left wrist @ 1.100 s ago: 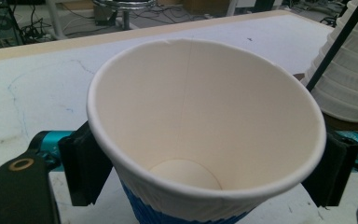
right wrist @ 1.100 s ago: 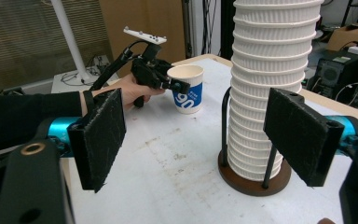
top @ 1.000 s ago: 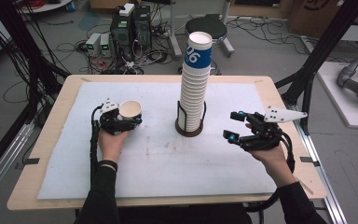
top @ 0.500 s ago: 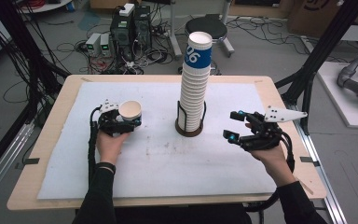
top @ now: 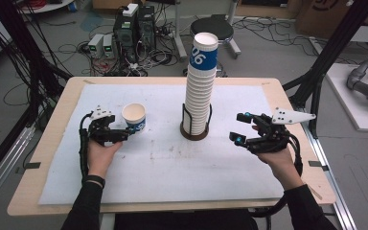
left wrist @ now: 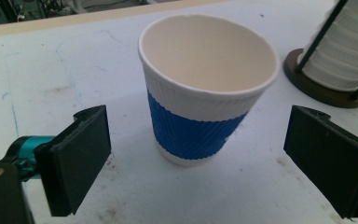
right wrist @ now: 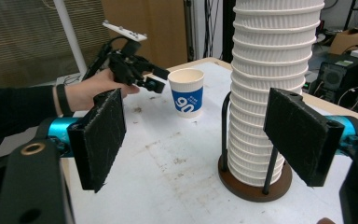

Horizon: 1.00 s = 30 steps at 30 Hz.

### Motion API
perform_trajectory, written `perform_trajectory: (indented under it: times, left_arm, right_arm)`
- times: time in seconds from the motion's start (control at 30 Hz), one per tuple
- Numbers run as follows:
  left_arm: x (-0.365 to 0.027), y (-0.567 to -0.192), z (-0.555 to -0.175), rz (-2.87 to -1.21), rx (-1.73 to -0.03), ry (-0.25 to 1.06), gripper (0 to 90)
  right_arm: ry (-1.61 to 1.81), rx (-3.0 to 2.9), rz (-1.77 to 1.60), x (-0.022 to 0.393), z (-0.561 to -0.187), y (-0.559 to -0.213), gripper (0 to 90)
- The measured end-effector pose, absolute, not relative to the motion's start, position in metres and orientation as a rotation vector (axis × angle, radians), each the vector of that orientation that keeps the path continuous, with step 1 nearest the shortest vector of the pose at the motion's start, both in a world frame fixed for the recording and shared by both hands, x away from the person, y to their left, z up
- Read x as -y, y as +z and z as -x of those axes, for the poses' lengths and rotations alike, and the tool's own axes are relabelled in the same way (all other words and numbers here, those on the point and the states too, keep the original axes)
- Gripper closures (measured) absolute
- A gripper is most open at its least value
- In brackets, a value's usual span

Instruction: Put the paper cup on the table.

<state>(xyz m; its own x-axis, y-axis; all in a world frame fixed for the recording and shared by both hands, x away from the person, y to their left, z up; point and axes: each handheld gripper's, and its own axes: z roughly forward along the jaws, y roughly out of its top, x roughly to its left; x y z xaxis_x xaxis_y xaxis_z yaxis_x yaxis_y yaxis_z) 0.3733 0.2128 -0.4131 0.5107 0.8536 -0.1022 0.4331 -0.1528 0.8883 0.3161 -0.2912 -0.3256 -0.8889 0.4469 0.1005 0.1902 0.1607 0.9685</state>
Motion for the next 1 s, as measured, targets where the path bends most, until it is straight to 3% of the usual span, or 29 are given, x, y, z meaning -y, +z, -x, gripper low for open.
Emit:
perform_trajectory:
  times: [0.23, 0.67, 1.0]
  left_arm:
    - [-0.2, -0.39, -0.357, -1.76, -0.964, 0.481, 7.2]
    - [-0.135, -0.326, -0.327, -1.722, -0.601, 0.454, 7.9]
    - [-0.106, -0.315, -0.316, -1.755, -0.458, 0.352, 9.1]
  right_arm:
    - [1.802, -2.223, -0.624, 0.292, -0.316, -0.325, 21.1]
    - [1.8, -2.225, -0.627, 0.293, -0.317, -0.326, 21.1]
    - [1.796, -2.238, -0.634, 0.294, -0.317, -0.326, 21.1]
